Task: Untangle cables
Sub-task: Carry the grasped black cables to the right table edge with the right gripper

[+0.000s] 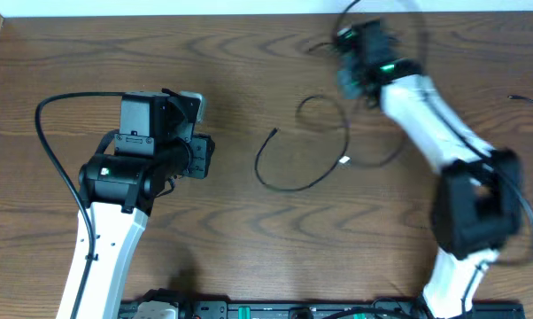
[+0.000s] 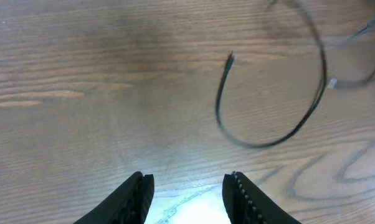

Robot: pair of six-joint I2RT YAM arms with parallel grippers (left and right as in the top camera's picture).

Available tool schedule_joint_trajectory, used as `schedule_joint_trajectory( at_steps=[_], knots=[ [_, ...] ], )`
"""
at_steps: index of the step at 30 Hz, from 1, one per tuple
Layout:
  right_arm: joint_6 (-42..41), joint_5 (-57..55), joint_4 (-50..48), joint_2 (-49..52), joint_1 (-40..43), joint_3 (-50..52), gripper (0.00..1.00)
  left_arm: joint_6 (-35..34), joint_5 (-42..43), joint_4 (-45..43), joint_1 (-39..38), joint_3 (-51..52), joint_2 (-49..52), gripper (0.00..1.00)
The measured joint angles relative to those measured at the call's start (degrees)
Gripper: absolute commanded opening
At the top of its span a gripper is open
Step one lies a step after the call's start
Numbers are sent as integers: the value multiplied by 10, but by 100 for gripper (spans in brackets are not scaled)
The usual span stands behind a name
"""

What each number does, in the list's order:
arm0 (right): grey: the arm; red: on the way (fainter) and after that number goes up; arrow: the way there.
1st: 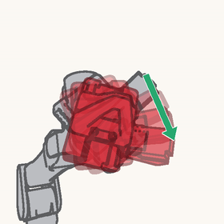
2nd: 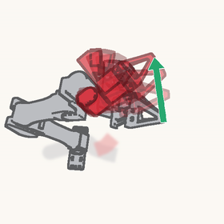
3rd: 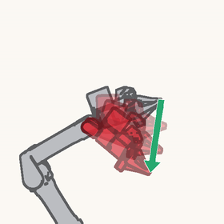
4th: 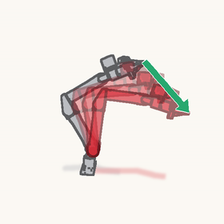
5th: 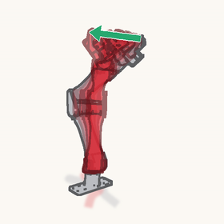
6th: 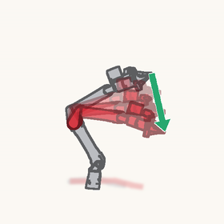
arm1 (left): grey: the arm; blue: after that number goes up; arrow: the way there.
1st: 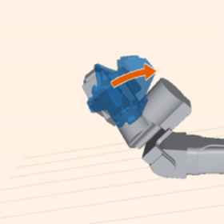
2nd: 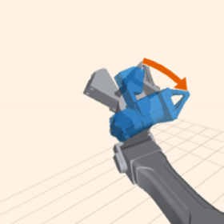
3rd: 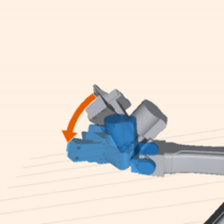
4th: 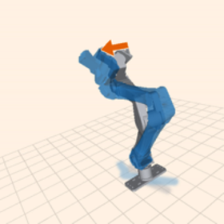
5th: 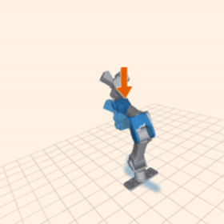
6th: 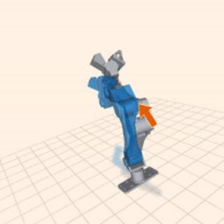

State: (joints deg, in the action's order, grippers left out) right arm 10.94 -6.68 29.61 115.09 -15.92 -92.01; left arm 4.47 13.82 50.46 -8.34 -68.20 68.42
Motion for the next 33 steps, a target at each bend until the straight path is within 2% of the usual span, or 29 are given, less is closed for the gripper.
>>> schedule_joint_trajectory(
  at_steps=[4,8,15,22,29,30,31,32,33],
  knots=[
    [15,-48,-10,-94,97,0,1,0,0,0,0,0,0,42],
    [21,-60,-33,-141,216,-2,1,0,0,0,0,0,0,42],
    [22,30,-56,-153,444,-13,1,0,0,0,0,0,0,42],
    [14,80,-41,-143,555,-15,1,0,0,0,0,0,0,43],
    [-32,91,-23,-84,592,-17,1,0,0,0,0,0,0,42],
    [-35,93,-19,-74,592,-17,13,0,0,0,0,0,1,43],
    [-38,95,-17,-61,592,-17,31,0,0,0,0,0,1,43],
    [-40,98,-16,-54,592,-17,49,0,0,0,0,0,1,42],
    [-45,99,-16,-48,592,-17,73,0,0,0,0,0,1,43]
  ],
)
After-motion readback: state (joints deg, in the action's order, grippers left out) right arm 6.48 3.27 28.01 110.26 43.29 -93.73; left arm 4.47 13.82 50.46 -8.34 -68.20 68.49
